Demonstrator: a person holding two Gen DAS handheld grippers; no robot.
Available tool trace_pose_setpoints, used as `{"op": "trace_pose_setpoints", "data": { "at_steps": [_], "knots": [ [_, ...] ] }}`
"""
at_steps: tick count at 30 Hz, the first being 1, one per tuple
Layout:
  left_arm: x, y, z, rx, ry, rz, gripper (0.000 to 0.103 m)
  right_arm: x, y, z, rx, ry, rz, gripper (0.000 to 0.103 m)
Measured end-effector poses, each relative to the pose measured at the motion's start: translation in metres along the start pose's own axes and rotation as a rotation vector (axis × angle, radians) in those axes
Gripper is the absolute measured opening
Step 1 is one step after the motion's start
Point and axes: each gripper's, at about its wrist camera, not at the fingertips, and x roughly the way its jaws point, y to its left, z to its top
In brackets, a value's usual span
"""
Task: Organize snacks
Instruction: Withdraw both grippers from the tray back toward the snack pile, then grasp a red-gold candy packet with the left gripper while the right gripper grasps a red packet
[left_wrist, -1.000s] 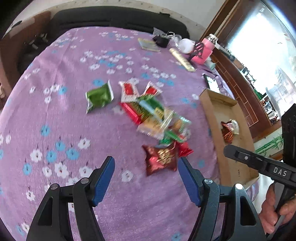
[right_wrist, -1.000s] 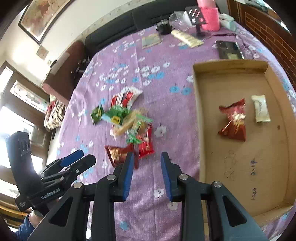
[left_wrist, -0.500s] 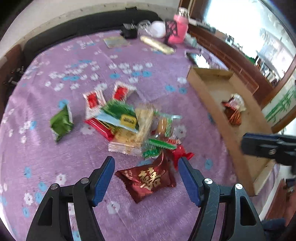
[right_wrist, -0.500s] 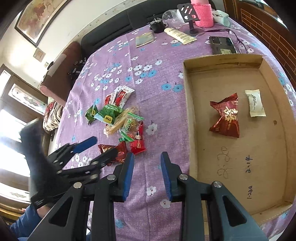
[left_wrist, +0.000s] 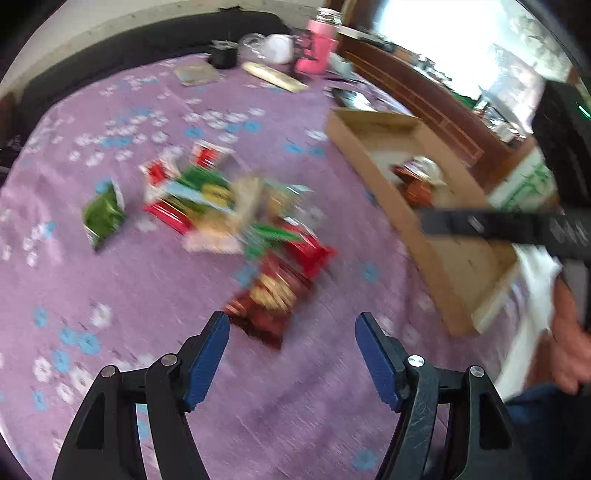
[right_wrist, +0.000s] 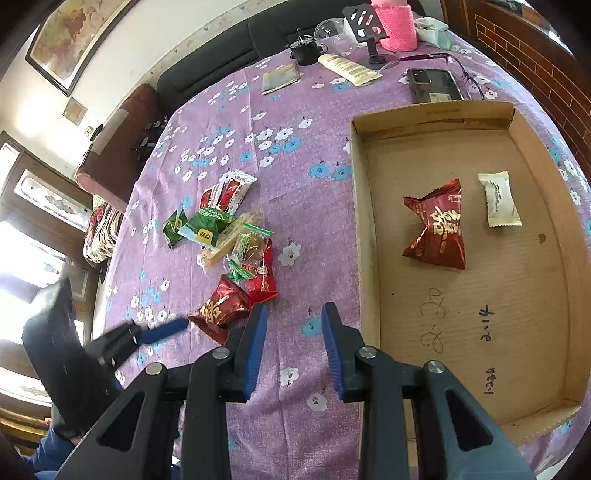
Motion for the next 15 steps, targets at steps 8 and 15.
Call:
{"op": "trace_pose_setpoints", "data": {
  "at_steps": [8, 15],
  "knots": [
    [0.021, -0.013, 0.019, 0.108, 0.010, 0.098, 0.074, -0.002, -0.002, 0.000, 0.002, -0.009, 0.002, 0.030],
    [0.028, -0.010, 0.009, 0.097, 0.028, 0.081, 0.060, -0.001, -0.005, -0.001, 0.013, -0.007, -0.002, 0.030]
  ]
}}
